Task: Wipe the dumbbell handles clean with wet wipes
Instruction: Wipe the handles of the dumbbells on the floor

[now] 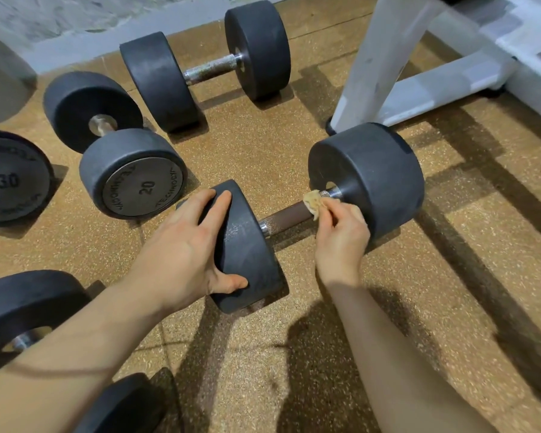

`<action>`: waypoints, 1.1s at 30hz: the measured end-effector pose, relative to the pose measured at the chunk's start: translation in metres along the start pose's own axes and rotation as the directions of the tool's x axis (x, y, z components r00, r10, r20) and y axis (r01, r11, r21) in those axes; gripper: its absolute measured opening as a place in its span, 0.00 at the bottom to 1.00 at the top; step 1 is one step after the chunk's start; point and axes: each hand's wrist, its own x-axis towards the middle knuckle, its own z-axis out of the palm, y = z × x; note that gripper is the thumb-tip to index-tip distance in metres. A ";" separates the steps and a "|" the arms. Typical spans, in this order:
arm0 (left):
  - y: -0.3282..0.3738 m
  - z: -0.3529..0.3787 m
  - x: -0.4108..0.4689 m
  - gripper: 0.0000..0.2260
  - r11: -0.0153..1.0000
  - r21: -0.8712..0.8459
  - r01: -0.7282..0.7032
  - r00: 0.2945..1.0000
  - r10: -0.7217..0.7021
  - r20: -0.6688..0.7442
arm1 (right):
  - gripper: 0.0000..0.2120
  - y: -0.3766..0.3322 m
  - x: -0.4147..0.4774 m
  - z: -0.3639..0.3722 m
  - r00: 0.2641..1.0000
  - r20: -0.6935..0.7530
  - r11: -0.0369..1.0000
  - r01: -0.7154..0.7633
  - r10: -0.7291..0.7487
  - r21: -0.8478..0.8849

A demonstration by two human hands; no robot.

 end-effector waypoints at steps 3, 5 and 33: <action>0.002 -0.001 -0.001 0.58 1.000 0.000 0.015 1.000 -0.015 0.001 | 0.06 -0.011 -0.004 0.010 0.981 0.193 0.999 -0.017 0.010 0.036; 0.003 -0.002 -0.001 0.58 1.000 -0.001 0.017 1.000 -0.017 0.004 | 0.06 -0.019 -0.017 0.013 0.942 0.323 0.994 0.108 -0.096 -0.018; 0.026 -0.006 -0.023 0.31 0.981 -0.178 0.075 0.978 -0.107 -0.177 | 0.07 -0.036 0.014 -0.010 0.641 0.679 0.864 0.503 -0.359 -0.018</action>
